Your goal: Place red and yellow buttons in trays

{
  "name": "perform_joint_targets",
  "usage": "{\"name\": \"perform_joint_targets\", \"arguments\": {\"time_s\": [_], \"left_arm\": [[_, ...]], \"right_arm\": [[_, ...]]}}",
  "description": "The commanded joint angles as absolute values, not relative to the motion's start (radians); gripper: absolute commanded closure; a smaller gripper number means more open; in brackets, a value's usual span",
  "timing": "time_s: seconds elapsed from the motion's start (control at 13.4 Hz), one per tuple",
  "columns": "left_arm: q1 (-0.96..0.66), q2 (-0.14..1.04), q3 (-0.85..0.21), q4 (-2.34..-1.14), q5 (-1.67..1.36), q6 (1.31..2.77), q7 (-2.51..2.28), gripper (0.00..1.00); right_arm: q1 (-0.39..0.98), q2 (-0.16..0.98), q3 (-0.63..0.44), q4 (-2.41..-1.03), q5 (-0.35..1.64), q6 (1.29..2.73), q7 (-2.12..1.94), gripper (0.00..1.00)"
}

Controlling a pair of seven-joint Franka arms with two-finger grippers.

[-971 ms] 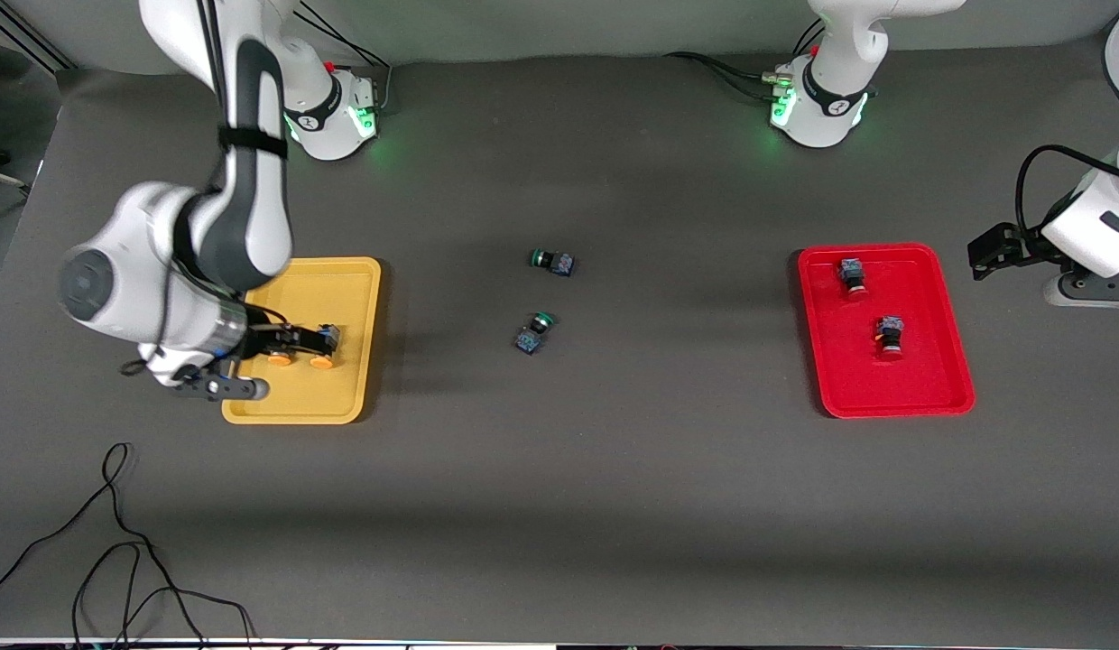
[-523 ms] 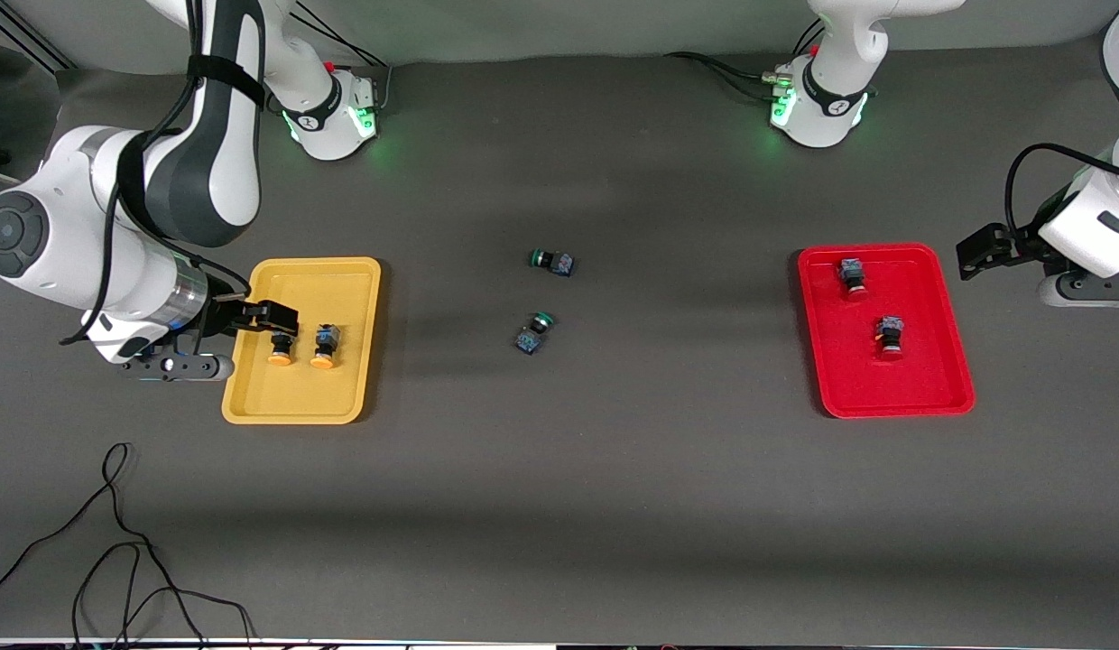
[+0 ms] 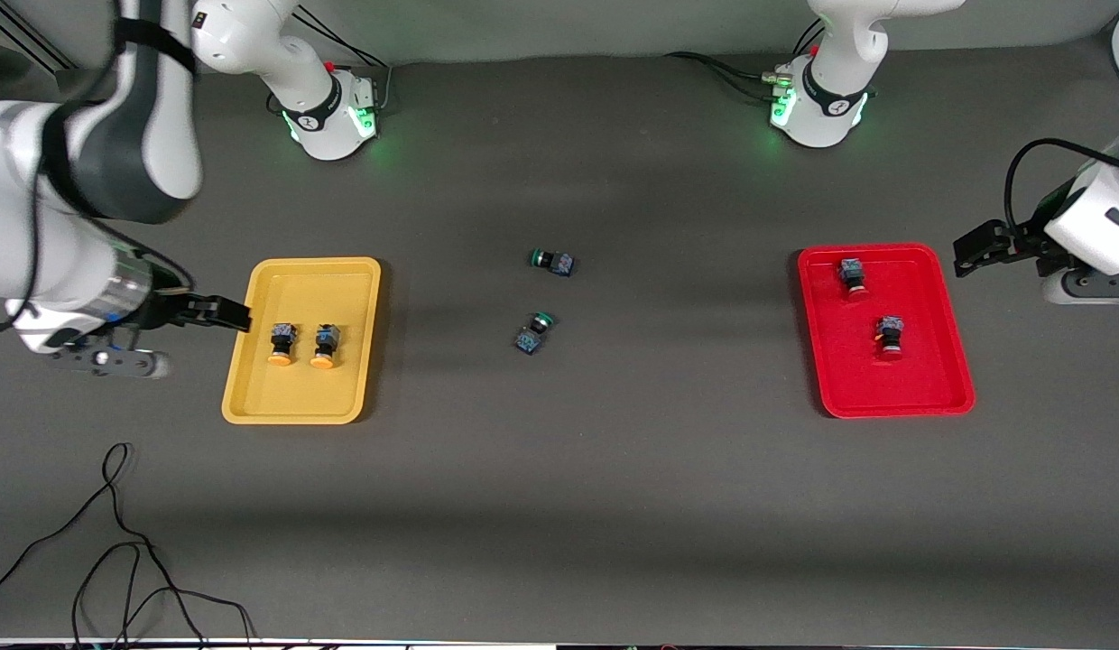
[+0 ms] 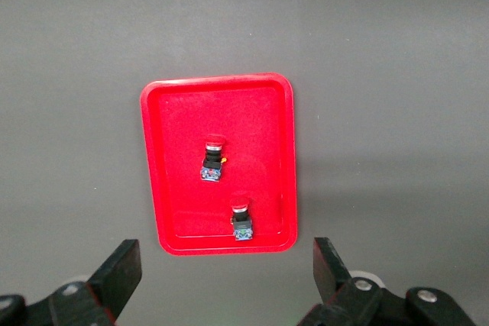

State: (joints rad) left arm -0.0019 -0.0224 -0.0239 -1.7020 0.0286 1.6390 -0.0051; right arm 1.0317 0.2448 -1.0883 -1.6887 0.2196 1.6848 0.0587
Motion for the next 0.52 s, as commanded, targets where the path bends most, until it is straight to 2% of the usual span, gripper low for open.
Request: {"name": "perform_joint_targets", "arguments": {"time_s": [0.0,0.15,0.45], "left_arm": [[0.003,-0.015,-0.021,-1.661,0.034,1.598,0.047,0.00],[0.002,-0.015,-0.021,-1.661,0.038,1.600,0.046,0.00],[0.002,-0.017,-0.023,-1.655,0.038,1.595,0.044,0.00]], "right_arm": [[0.728,0.066,-0.732,-1.700,0.086,1.671,0.144,0.00],[0.512,0.040,-0.526,-1.703,0.081,1.671,0.135,0.00],[0.154,0.012,-0.209,-1.710,0.069,1.667,0.060,0.00]]}}
